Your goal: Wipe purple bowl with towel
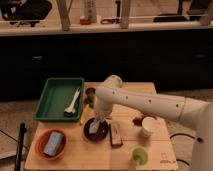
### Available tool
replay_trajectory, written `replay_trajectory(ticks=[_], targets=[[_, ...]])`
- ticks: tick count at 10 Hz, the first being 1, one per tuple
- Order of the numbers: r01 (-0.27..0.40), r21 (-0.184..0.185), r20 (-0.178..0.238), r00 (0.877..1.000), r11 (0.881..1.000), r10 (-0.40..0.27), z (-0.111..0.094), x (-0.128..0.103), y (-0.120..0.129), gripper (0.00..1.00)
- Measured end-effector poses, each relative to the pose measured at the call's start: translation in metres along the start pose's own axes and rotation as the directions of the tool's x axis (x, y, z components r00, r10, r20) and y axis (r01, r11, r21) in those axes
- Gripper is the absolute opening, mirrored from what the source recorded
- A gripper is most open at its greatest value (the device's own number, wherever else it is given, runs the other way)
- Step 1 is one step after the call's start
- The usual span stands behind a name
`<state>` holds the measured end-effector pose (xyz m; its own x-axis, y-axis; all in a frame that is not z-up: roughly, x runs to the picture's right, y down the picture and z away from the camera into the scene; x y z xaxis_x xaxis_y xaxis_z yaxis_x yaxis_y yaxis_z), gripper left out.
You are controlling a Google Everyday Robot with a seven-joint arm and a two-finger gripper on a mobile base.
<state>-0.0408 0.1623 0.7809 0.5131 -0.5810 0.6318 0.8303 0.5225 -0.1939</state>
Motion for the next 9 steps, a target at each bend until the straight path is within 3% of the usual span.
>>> replay_trajectory(ticks=[2, 4, 7, 9], targets=[[0.073, 0.013, 0.023, 0.997, 0.997, -0.073, 0.007, -0.024, -0.031, 0.00], [0.130, 0.013, 0.046, 0.990, 0.991, -0.131, 0.011, -0.047, -0.037, 0.00], [0.145, -0.005, 0.075, 0.987, 0.989, -0.144, 0.015, -0.065, -0.016, 0.00], [0.127, -0.019, 0.089, 0.988, 0.992, -0.125, 0.012, -0.064, 0.017, 0.00]])
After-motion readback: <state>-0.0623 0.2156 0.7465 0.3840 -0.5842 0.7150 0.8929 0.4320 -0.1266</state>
